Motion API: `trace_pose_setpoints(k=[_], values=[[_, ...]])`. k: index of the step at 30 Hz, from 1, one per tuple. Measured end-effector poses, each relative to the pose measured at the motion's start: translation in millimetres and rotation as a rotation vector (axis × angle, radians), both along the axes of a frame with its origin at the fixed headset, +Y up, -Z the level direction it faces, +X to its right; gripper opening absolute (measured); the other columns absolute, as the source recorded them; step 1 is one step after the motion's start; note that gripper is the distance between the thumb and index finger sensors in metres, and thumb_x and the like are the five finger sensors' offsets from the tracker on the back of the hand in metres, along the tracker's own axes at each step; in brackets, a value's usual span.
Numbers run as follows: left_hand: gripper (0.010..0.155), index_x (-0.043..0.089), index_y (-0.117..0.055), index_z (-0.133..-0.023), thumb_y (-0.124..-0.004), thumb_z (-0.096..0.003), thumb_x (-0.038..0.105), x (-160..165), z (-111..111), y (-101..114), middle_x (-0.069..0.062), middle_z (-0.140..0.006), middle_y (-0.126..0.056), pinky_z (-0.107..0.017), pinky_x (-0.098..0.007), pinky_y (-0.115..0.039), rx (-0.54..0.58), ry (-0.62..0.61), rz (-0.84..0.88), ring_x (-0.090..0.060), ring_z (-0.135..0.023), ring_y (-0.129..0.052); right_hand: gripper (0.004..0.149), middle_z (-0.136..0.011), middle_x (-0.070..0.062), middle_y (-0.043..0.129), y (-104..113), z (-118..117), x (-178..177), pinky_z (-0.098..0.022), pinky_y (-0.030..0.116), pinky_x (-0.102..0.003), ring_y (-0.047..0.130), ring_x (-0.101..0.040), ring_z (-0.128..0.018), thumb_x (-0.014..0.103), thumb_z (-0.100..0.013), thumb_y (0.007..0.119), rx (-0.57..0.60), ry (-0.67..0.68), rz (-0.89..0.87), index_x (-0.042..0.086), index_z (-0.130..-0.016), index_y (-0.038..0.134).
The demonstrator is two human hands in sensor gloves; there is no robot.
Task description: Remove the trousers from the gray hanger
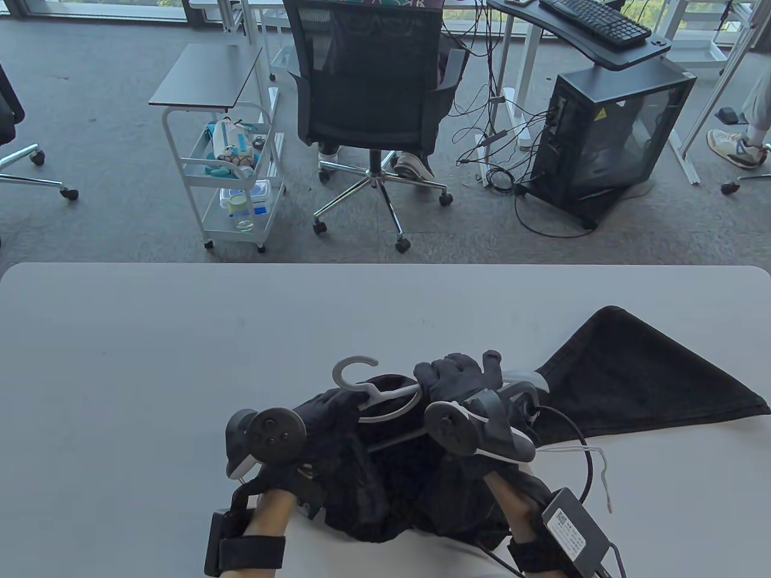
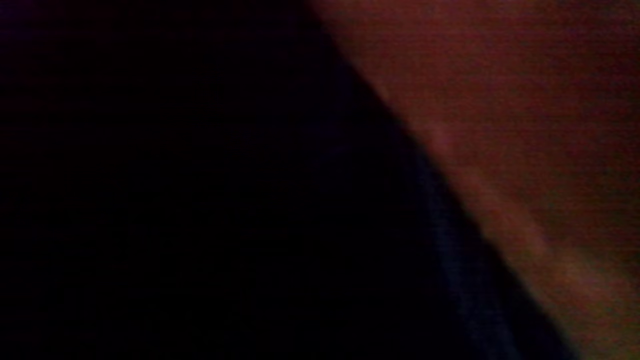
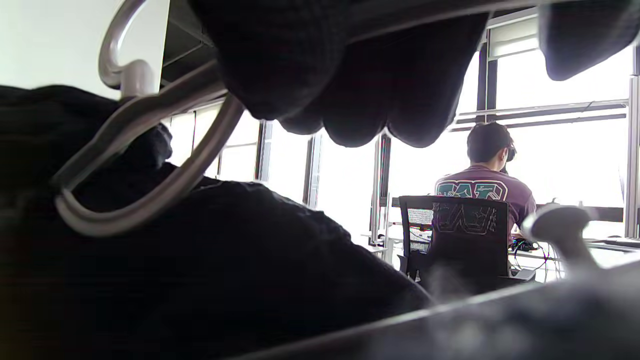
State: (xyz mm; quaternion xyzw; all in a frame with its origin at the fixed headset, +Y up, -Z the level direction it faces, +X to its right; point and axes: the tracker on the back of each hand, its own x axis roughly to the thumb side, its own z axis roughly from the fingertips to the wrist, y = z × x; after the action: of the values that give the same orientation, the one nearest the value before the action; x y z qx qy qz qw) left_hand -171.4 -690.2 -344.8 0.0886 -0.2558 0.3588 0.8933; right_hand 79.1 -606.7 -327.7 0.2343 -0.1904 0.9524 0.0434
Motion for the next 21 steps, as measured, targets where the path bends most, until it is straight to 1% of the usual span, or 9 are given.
trace_pose_setpoints(k=[3,4,6,10,11,14,16,19,21], values=[[0.044,0.038,-0.070,-0.101,-0.069,-0.0570,0.045,-6,-2,3,0.010,-0.094,-0.096,-0.053,-0.043,-0.092,-0.006,0.073,0.031,-0.019,-0.079,-0.105,0.047,-0.076,-0.002,0.093,0,4,2,-0.050,0.076,-0.068,0.098,-0.030,-0.072,0.029,-0.040,0.081,0.073,-0.034,0.045,0.022,-0.086,0.086],[0.044,0.037,-0.072,-0.100,-0.070,-0.0565,0.044,-7,-2,5,0.009,-0.094,-0.095,-0.054,-0.046,-0.090,-0.004,0.103,0.025,-0.020,-0.081,-0.104,0.047,-0.075,-0.002,0.093,2,5,5,-0.050,0.076,-0.068,0.098,-0.030,-0.072,0.029,-0.039,0.081,0.085,-0.045,0.031,0.022,-0.085,0.086],[0.043,0.037,-0.073,-0.099,-0.070,-0.0562,0.043,-13,-2,5,0.008,-0.093,-0.096,-0.055,-0.049,-0.088,0.010,0.177,0.027,-0.022,-0.083,-0.103,0.047,-0.076,-0.002,0.094,9,6,18,-0.050,0.075,-0.069,0.098,-0.031,-0.072,0.028,-0.039,0.082,0.084,-0.078,-0.020,0.022,-0.085,0.087],[0.043,0.036,-0.073,-0.099,-0.070,-0.0561,0.041,-26,-4,3,0.006,-0.093,-0.096,-0.055,-0.054,-0.085,-0.004,0.219,0.078,-0.027,-0.087,-0.099,0.047,-0.076,-0.002,0.094,24,10,50,-0.050,0.075,-0.069,0.098,-0.031,-0.072,0.027,-0.039,0.083,0.078,-0.136,-0.117,0.022,-0.085,0.088],[0.043,0.036,-0.074,-0.098,-0.071,-0.0559,0.041,-30,-5,2,0.006,-0.093,-0.096,-0.054,-0.055,-0.086,-0.005,0.236,0.081,-0.029,-0.087,-0.099,0.047,-0.076,-0.002,0.094,27,12,58,-0.050,0.075,-0.069,0.098,-0.032,-0.072,0.027,-0.039,0.083,0.080,-0.153,-0.130,0.022,-0.085,0.088],[0.043,0.035,-0.074,-0.099,-0.070,-0.0563,0.040,-36,-7,1,0.005,-0.093,-0.096,-0.051,-0.056,-0.087,-0.021,0.225,0.120,-0.031,-0.086,-0.099,0.047,-0.076,-0.002,0.095,35,17,81,-0.049,0.076,-0.068,0.099,-0.032,-0.071,0.027,-0.039,0.083,0.065,-0.166,-0.168,0.022,-0.085,0.088],[0.043,0.035,-0.073,-0.099,-0.070,-0.0566,0.040,-36,-9,1,0.005,-0.095,-0.094,-0.052,-0.056,-0.087,-0.029,0.225,0.105,-0.030,-0.088,-0.097,0.047,-0.076,-0.002,0.095,37,21,96,-0.048,0.077,-0.068,0.099,-0.033,-0.071,0.027,-0.039,0.083,0.044,-0.183,-0.198,0.022,-0.085,0.088],[0.043,0.035,-0.073,-0.099,-0.070,-0.0568,0.041,-36,-11,-1,0.005,-0.095,-0.094,-0.052,-0.056,-0.087,-0.035,0.230,0.102,-0.030,-0.088,-0.098,0.047,-0.076,-0.002,0.095,39,28,112,-0.048,0.077,-0.068,0.099,-0.033,-0.072,0.027,-0.039,0.083,0.057,-0.223,-0.240,0.022,-0.085,0.088],[0.043,0.034,-0.073,-0.099,-0.069,-0.0569,0.040,-38,-13,-2,0.004,-0.094,-0.095,-0.052,-0.055,-0.086,-0.041,0.239,0.122,-0.031,-0.087,-0.098,0.047,-0.076,-0.003,0.095,39,33,125,-0.048,0.077,-0.068,0.099,-0.034,-0.072,0.026,-0.039,0.083,0.059,-0.256,-0.300,0.021,-0.085,0.088]])
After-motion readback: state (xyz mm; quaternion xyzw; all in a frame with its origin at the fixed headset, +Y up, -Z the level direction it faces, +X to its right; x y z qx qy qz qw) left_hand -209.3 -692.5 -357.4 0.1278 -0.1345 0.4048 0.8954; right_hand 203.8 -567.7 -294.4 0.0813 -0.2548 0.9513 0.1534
